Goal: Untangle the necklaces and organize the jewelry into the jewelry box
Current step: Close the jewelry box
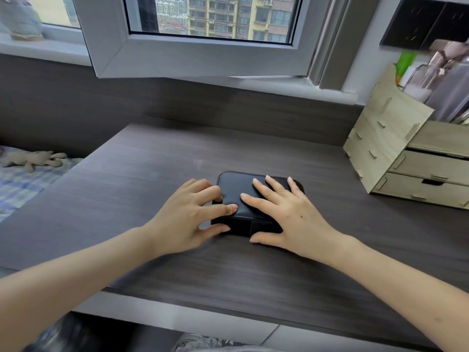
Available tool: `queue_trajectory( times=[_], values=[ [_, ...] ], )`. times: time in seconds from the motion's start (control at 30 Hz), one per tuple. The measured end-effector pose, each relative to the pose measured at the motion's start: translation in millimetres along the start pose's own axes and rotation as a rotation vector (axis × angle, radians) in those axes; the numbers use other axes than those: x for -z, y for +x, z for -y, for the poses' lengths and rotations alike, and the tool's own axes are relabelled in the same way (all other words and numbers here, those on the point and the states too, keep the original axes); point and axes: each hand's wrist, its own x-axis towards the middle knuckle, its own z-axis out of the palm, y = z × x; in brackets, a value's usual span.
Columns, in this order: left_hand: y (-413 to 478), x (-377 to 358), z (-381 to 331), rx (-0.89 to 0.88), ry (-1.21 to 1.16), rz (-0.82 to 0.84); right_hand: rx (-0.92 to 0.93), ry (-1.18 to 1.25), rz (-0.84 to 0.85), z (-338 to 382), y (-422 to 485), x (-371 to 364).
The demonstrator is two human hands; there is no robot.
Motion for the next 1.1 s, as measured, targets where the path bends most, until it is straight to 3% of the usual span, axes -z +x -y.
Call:
queue_trajectory(
  times=[0.37, 0.5, 0.63, 0.7, 0.87, 1.1],
  values=[
    [-1.0, -0.8, -1.7, 0.034, 0.004, 0.007, 0.008, -0.051, -0.061, 5.4, -1.1, -4.3],
    [0.9, 1.9, -2.2, 0.234, -0.181, 0.012, -0.036, 0.064, 0.028, -2.9, -5.1, 1.6],
    [-3.9, 5.6, -4.5, 0.537, -0.297, 0.181, -0.296, 0.079, -0.045, -12.2, -29.8, 3.3],
    [-5.1, 5.5, -7.1, 0.608, -0.331, 0.24, -0.426, 0.129, -0.075, -10.4, -40.0, 6.9],
    [-1.1, 5.1, -13.6, 0.676, -0.494, 0.137, -0.504, 0.531, -0.116, -1.0, -46.0, 7.8],
    [72.1, 23.4, -15.5, 0.614, -0.609, -0.13, -0.545, 0.477, -0.404, -23.8, -41.3, 63.8]
  ],
)
